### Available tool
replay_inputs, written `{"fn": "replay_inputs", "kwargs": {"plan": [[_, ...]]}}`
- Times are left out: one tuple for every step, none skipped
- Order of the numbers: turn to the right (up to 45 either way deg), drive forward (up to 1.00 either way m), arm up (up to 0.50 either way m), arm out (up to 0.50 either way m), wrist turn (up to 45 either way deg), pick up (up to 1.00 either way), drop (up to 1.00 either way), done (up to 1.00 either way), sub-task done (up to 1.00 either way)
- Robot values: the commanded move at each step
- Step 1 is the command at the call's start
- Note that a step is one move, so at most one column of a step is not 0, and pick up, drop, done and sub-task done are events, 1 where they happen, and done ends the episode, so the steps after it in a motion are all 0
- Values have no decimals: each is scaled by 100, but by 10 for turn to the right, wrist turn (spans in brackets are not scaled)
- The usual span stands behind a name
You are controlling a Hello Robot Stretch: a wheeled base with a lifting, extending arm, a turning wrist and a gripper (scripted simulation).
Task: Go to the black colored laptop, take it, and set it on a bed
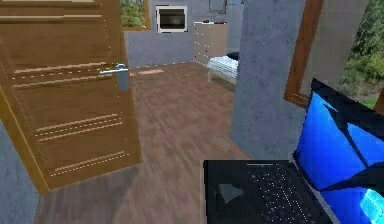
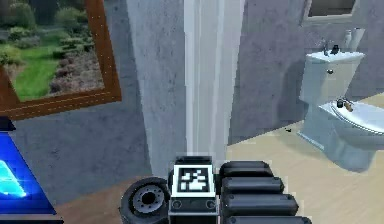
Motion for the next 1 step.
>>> {"fn": "replay_inputs", "kwargs": {"plan": [[0, 100, 0, 0, 0, 0, 0, 0, 0]]}}
